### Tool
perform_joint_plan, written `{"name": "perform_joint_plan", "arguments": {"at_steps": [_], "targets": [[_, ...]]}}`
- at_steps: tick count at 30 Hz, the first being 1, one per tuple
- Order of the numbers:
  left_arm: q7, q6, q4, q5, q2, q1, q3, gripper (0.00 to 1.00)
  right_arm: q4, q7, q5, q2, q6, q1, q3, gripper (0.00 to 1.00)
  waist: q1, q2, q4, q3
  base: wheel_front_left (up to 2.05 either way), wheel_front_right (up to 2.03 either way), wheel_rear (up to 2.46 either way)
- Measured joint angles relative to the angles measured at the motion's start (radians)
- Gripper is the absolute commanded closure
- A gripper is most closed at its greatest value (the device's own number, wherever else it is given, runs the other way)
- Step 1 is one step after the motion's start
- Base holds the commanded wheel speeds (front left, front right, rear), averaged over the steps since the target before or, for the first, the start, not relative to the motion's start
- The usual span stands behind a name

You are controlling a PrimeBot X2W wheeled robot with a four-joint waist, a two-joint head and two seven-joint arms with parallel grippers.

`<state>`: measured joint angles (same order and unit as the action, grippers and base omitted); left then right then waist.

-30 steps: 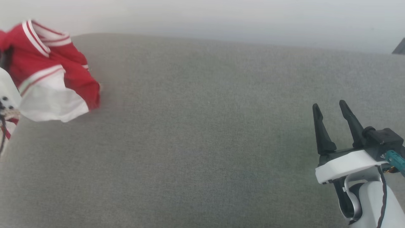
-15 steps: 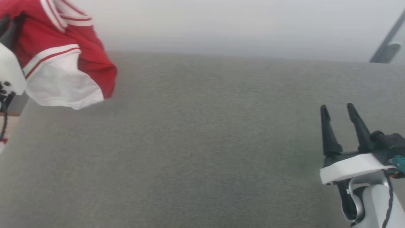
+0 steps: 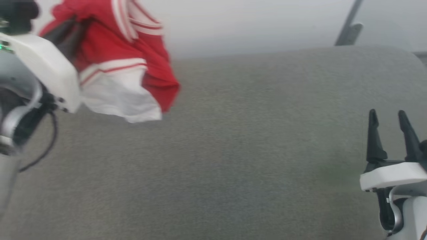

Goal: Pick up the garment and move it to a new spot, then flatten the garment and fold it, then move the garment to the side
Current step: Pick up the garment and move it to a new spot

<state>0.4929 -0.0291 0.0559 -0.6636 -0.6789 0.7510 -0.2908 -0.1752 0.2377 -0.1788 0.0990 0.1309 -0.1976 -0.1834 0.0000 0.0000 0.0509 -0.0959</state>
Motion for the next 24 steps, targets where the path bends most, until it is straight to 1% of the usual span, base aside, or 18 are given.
{"name": "perform_joint_plan", "arguments": {"at_steps": [6, 12, 18, 22, 24], "targets": [[0.051, 0.016, 0.072, -0.009, 0.06, -0.016, -0.069, 1.0, 0.001, 0.009, 0.014, -0.014, 0.0, 0.011, -0.041, 0.0, 0.0, 0.0, 0.055, -0.023, 0.0, 0.0, 0.0], [0.106, 0.035, 0.081, -0.029, 0.112, -0.102, -0.151, 1.0, -0.006, 0.012, 0.015, -0.032, 0.0, 0.015, -0.043, 0.0, 0.0, 0.0, 0.083, -0.045, 0.0, 0.0, 0.0], [0.149, 0.043, 0.016, -0.041, 0.138, -0.206, -0.23, 1.0, -0.019, 0.018, 0.012, -0.041, 0.0, 0.019, -0.035, 0.0, 0.0, 0.0, 0.093, -0.07, 0.0, 0.0, 0.0], [0.154, 0.04, -0.068, -0.051, 0.155, -0.253, -0.269, 1.0, -0.026, 0.019, 0.005, -0.043, 0.0, 0.014, -0.032, 0.0, 0.0, 0.0, 0.095, -0.088, 0.0, 0.0, 0.0], [0.152, 0.031, -0.12, -0.056, 0.16, -0.263, -0.282, 1.0, -0.028, 0.02, 0.004, -0.044, 0.0, 0.008, -0.03, 0.0, 0.0, 0.0, 0.095, -0.095, 0.0, 0.0, 0.0]]}}
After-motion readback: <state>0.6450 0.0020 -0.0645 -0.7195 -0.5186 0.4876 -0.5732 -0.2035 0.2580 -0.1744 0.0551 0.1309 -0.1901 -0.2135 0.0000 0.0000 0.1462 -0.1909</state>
